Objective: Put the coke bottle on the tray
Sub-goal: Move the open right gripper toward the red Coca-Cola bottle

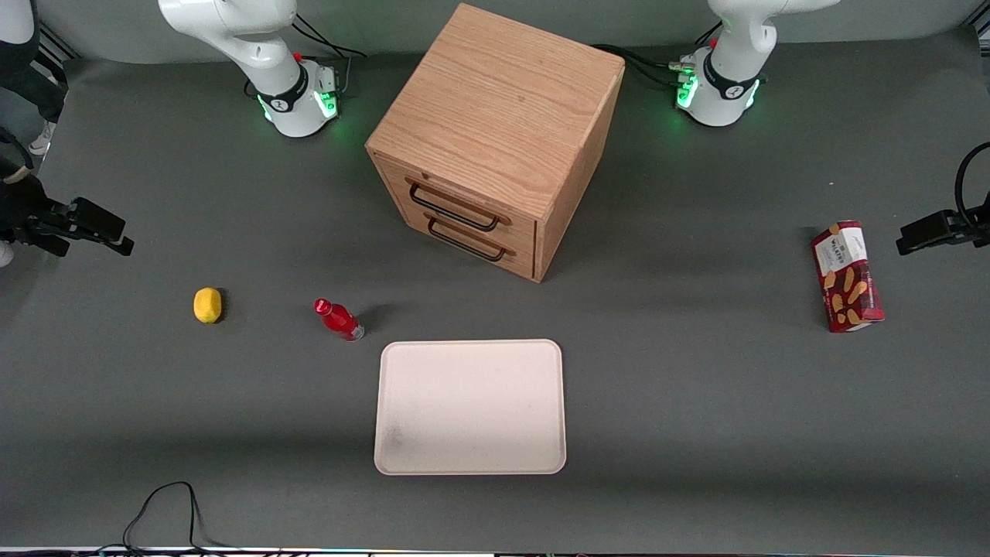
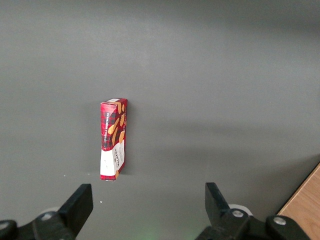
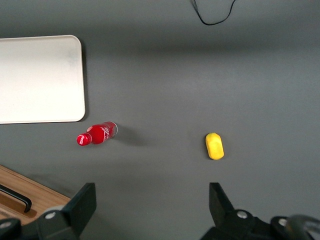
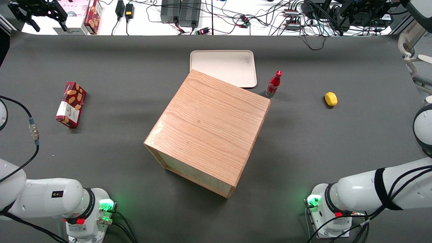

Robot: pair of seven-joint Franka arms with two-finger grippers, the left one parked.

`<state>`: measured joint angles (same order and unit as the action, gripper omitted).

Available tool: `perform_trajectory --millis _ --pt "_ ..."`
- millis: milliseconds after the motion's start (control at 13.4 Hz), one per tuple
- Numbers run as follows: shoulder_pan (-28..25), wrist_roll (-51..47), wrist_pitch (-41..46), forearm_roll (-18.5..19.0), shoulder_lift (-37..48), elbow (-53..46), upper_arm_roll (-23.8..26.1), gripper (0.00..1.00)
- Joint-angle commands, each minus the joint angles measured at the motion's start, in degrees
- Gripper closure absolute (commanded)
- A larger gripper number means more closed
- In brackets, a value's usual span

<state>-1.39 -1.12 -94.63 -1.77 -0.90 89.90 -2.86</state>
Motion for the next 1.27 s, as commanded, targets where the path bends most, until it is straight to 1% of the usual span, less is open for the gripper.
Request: perform_trajectory --millis 0,447,745,894,1193 --pt "0.69 1.3 0.76 0.1 0.2 -0.61 0.58 0.0" --pt "0.51 1.03 0.76 0.1 0.2 -0.61 0.66 0.0" --pt "-1.85 0.33 0.76 0.18 0.11 -0.17 0.58 0.0" --pt "-4.75 -0.89 0.59 -0.25 -0.59 -0.17 0.4 0.0" --pt "-12.3 -5.55 -0.2 -0.34 -1.73 -0.43 0.22 0.0"
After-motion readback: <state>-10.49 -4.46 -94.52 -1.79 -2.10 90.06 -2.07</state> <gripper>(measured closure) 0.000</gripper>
